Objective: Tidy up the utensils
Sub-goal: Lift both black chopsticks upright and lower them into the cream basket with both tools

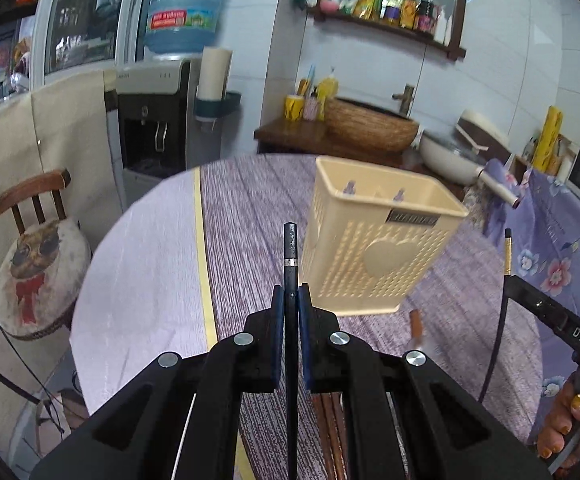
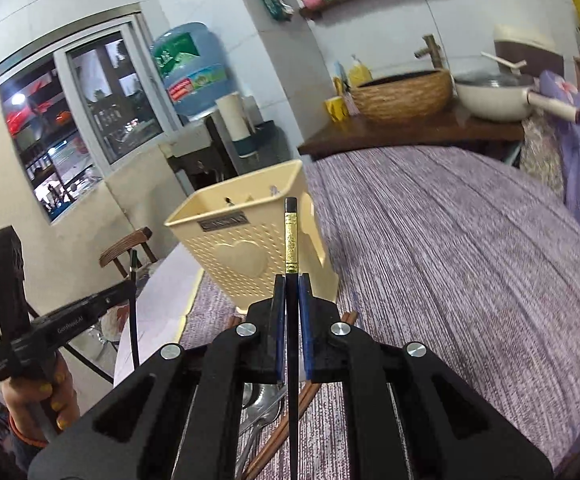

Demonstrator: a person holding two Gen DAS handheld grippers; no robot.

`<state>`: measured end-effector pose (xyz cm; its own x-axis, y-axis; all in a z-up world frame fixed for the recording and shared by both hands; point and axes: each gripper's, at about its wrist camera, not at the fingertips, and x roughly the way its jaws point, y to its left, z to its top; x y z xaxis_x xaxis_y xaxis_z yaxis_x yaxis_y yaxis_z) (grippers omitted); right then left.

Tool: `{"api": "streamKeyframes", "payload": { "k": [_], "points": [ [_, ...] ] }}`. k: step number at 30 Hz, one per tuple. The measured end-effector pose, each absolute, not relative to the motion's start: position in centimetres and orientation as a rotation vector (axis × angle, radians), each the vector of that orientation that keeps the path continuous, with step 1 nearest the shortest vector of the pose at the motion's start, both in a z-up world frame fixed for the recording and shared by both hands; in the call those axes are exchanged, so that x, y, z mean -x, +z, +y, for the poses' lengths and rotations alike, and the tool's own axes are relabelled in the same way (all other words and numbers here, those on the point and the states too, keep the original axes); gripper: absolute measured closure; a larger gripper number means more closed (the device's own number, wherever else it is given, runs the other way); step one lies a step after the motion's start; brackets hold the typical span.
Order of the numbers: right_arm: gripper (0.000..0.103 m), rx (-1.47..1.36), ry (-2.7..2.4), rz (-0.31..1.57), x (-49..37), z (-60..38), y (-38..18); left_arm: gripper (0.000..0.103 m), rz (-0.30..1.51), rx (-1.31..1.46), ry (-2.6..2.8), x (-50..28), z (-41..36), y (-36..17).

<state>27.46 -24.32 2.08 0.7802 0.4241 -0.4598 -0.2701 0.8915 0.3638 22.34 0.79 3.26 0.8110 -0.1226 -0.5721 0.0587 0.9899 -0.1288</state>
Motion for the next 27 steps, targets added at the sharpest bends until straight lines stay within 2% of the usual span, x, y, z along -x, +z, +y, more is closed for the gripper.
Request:
{"api": "streamKeyframes", "payload": {
  "k": [7, 27],
  "points": [
    [0.095, -0.244, 0.425, 0.498, -25.5, -24.7, 4.4, 0.095, 0.53, 0.101, -0.128, -19.9, 1.3, 6.3],
    [0.095, -0.208, 0.492, 0.454, -24.5, -23.9, 6.7, 0.095, 0.466, 0.132, -0.132, -18.3, 3.1, 8.5]
  ]
}}
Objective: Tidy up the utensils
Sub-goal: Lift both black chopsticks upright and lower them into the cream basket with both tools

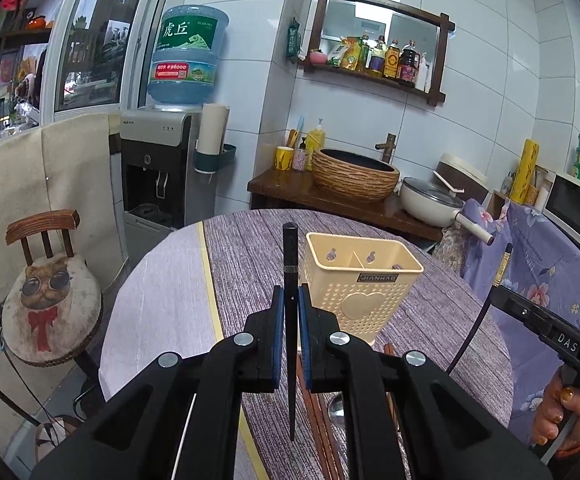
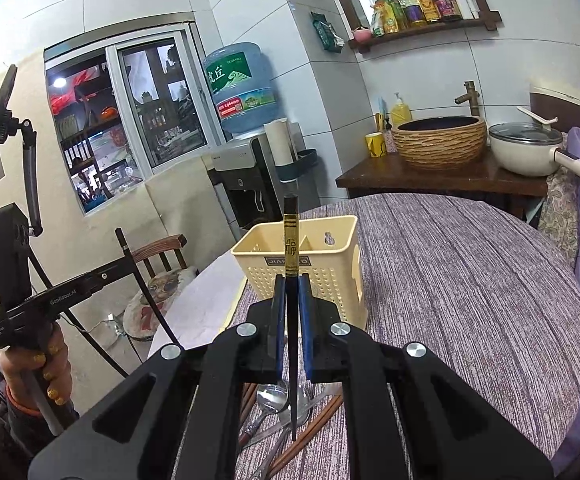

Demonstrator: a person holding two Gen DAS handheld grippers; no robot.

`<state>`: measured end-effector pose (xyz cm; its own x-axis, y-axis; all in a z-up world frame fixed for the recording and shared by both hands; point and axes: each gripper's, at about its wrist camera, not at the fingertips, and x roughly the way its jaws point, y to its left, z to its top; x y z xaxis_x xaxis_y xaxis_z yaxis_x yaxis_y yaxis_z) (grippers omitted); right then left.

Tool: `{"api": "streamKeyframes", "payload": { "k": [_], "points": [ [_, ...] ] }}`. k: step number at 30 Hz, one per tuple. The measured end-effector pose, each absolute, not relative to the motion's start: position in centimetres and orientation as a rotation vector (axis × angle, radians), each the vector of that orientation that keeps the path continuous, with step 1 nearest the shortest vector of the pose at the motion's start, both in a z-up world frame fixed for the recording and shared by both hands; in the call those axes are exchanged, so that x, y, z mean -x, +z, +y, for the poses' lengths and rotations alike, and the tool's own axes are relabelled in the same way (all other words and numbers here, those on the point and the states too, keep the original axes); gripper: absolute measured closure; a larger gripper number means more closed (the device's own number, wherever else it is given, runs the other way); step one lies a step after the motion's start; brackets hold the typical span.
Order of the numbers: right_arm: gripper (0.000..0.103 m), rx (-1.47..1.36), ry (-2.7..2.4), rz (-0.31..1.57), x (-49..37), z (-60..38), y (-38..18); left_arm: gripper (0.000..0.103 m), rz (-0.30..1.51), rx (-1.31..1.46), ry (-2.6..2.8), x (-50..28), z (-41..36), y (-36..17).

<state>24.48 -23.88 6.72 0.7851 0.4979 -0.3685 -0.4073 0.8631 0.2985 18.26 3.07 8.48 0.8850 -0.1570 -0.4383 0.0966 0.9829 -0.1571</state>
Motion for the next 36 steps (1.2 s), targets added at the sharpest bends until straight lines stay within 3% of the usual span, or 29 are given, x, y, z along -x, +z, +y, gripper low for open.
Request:
{"api": "streamKeyframes", "payload": {
  "k": [8, 21, 26, 36],
  "points": [
    [0.095, -0.213, 0.54, 0.417, -25.4, -23.1, 9.3, 0.095, 0.432, 0.139, -0.161, -19.0, 3.3, 11.2],
    [0.095, -0.222, 0.452, 0.224, -30.6, -22.3, 19.4, 0.095, 0.239, 0.188, -0.161, -23.7, 1.6, 20.9],
    [0.095, -0.199, 0.381, 0.201, -32.8, -21.6, 18.9, 0.095, 0.262, 0.226, -0.137, -26.9, 0.8, 20.0],
    [0.095, -0.169, 0.329, 0.326, -36.2, -20.1, 11.5, 0.095, 0.376, 0.213, -0.104, -30.1, -0.4, 13.4]
  ]
}}
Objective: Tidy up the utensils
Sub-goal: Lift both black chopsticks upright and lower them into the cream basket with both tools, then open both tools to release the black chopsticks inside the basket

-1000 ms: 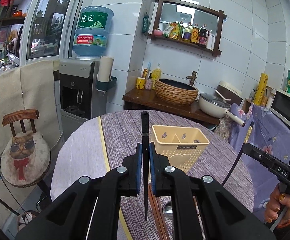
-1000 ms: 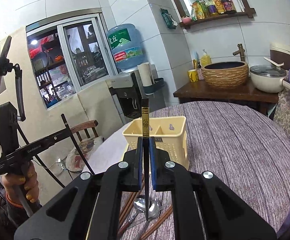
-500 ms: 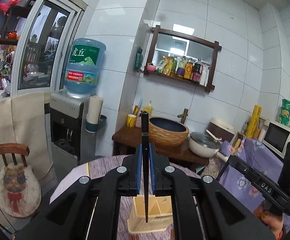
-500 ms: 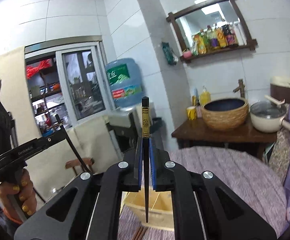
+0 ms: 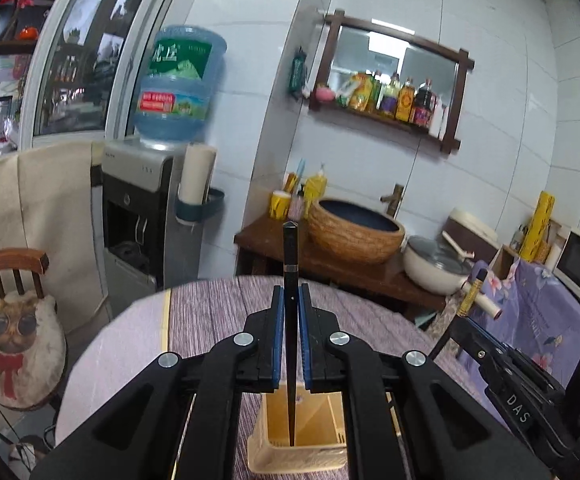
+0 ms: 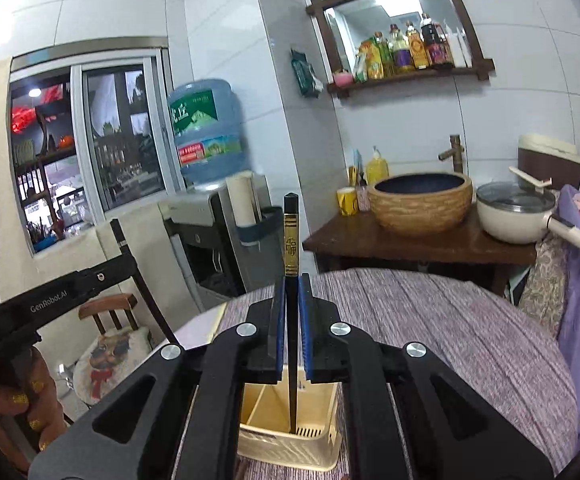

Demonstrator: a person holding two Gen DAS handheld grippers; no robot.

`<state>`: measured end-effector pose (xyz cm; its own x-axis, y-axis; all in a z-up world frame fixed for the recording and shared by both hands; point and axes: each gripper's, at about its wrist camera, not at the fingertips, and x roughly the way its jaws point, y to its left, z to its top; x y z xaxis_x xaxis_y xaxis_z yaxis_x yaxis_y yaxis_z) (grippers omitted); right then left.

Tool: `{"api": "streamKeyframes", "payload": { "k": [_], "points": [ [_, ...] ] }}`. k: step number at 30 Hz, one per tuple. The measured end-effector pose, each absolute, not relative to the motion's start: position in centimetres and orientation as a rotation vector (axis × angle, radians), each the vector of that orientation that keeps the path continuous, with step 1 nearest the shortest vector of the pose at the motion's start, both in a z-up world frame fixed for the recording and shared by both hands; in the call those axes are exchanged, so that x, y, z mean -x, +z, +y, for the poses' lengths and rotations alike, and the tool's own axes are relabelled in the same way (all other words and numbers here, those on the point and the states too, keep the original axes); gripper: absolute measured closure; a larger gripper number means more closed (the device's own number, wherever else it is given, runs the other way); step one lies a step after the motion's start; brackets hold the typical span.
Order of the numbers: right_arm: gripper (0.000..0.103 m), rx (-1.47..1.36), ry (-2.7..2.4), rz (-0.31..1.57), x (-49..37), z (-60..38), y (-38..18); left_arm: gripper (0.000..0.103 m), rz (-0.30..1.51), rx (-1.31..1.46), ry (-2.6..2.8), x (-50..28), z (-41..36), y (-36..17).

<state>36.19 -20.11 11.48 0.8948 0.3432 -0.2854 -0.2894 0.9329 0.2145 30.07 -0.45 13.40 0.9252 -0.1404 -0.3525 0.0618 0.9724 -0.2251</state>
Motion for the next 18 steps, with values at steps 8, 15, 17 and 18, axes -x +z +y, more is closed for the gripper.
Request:
{"api": "streamKeyframes", "payload": {
  "k": [8, 15, 17, 18],
  "points": [
    [0.095, -0.174, 0.322, 0.387, -37.2, -20.3, 9.0, 0.095, 0.474, 0.216, -0.104, -31.5, -0.6, 9.8],
    [0.095, -0.188, 0.311, 0.393, -37.4, -20.5, 8.5, 0.095, 0.51, 0.205, -0.103, -32.1, -0.8, 8.6],
    [0.095, -0.192, 0.312, 0.393, -37.5, -20.7, 8.5, 0.095, 0.519, 0.212, -0.101, -32.2, -0.8, 8.3],
    [0.095, -0.197, 0.314, 0.393, -37.5, -20.7, 8.4, 0.095, 0.521, 0.213, -0.097, -32.2, -0.8, 8.3]
  ]
}}
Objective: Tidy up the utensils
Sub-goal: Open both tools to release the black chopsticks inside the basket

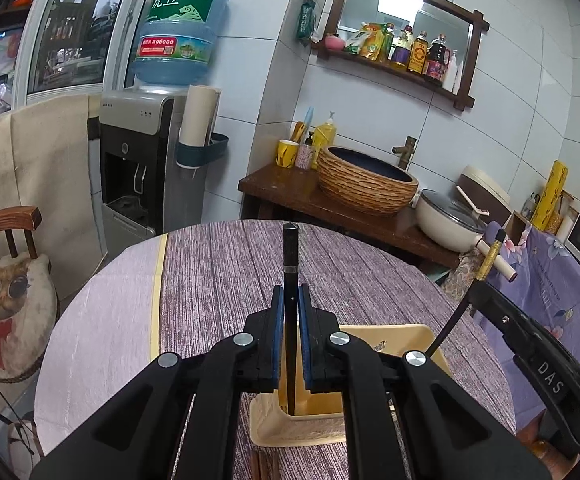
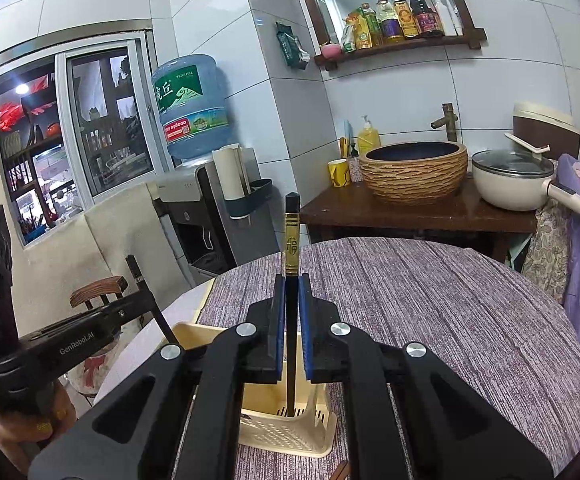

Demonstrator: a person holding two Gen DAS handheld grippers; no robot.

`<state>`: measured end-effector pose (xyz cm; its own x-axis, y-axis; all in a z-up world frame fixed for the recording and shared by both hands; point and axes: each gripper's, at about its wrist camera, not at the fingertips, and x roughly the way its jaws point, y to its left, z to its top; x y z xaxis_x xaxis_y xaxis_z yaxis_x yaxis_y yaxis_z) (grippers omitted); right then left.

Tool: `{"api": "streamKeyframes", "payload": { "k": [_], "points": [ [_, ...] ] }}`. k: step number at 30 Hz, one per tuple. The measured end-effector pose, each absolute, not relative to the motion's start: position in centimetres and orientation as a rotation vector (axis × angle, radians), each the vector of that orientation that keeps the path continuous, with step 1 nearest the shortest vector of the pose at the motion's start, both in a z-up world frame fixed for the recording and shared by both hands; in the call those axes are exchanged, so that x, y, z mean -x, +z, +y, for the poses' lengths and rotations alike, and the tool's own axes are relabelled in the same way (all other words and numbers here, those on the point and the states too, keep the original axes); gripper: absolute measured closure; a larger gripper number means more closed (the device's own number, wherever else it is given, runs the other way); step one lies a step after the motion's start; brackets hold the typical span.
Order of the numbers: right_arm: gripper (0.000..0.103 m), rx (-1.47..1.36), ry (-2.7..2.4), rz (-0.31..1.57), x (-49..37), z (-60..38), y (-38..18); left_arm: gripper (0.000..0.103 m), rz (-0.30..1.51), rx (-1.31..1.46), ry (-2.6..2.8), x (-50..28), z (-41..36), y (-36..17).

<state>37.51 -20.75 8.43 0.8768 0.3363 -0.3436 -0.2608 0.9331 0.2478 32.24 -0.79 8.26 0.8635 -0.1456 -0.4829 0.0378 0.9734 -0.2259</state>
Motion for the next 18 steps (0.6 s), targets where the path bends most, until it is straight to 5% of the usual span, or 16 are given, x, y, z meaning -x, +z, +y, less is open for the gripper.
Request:
{"api": "streamKeyframes", "payload": {
  "k": [4, 7, 9, 11, 18],
  "points": [
    [0.095, -0.191, 0.301, 0.381, -37.3, -20.8, 8.3, 0.094, 0.516, 0.216, -0.103, -32.1, -0.8, 8.3],
    [0.093, -0.185, 0.31, 0.374, -36.9, -20.8, 8.3, 0.078, 0.498, 0.201, -0.106, -31.5, -0.9, 8.4],
    [0.074, -0.17, 0.308, 0.357, -36.3, -20.6, 8.4, 0.054, 0.476, 0.207, -0.112, -30.7, -0.8, 8.6],
    [0.054, -0.155, 0.291, 0.332, -35.6, -20.6, 8.5, 0.046, 0.452, 0.215, -0.112, -29.7, -0.6, 8.8],
    [0.032, -0.139, 0.249, 0.286, -32.1, -20.9, 9.0, 0.013, 0.374, 0.195, -0.106, -25.7, 0.2, 9.1]
  ]
}}
